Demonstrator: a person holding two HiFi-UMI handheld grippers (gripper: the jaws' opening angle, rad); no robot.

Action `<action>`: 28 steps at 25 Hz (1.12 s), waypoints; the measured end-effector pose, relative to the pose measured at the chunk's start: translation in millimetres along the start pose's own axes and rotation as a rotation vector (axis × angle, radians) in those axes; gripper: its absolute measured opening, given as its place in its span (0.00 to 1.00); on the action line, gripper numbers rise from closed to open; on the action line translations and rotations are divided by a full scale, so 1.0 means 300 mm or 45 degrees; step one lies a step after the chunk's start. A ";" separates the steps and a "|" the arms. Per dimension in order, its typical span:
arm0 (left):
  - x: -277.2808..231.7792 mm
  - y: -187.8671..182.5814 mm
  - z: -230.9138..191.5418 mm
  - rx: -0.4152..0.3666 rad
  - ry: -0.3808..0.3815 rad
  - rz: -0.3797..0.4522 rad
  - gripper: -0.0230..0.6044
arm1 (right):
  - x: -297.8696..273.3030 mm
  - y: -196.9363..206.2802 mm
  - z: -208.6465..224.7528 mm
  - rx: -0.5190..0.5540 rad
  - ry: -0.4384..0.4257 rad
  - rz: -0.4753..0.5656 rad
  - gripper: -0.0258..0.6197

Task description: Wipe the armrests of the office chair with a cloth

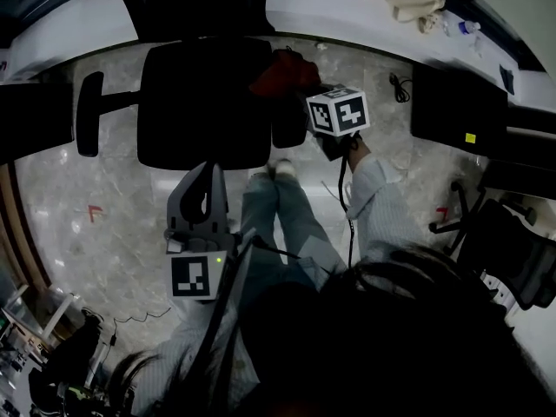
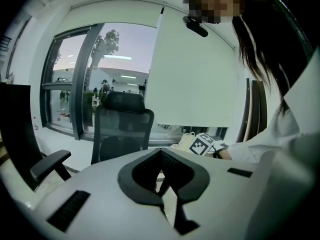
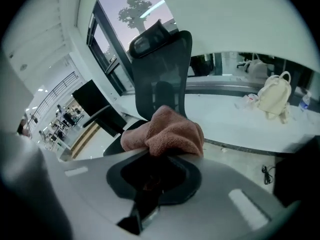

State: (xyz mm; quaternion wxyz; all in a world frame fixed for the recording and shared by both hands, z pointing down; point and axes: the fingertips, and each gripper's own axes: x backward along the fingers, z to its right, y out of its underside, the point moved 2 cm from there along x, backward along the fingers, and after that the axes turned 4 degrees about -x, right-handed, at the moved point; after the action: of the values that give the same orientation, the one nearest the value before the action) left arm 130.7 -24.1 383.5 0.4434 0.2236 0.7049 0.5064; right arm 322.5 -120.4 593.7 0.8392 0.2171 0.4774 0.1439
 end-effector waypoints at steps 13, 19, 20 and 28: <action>-0.011 0.008 -0.013 -0.005 0.011 -0.002 0.04 | -0.045 -0.073 0.016 -0.020 0.033 -0.048 0.08; -0.037 -0.013 0.052 -0.013 0.088 0.014 0.04 | 0.117 0.200 -0.153 0.020 -0.103 -0.104 0.08; -0.038 -0.014 0.065 -0.017 0.098 0.016 0.04 | 0.143 0.243 -0.176 0.018 -0.124 -0.115 0.08; -0.026 -0.005 0.107 -0.030 0.103 0.009 0.04 | 0.190 0.336 -0.192 0.009 -0.157 -0.082 0.08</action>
State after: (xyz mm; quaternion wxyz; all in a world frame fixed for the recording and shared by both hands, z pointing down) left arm 162.4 -14.1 382.2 0.4151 0.2003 0.7156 0.5248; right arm 297.9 5.4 576.1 0.8705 0.2131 0.4320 0.1012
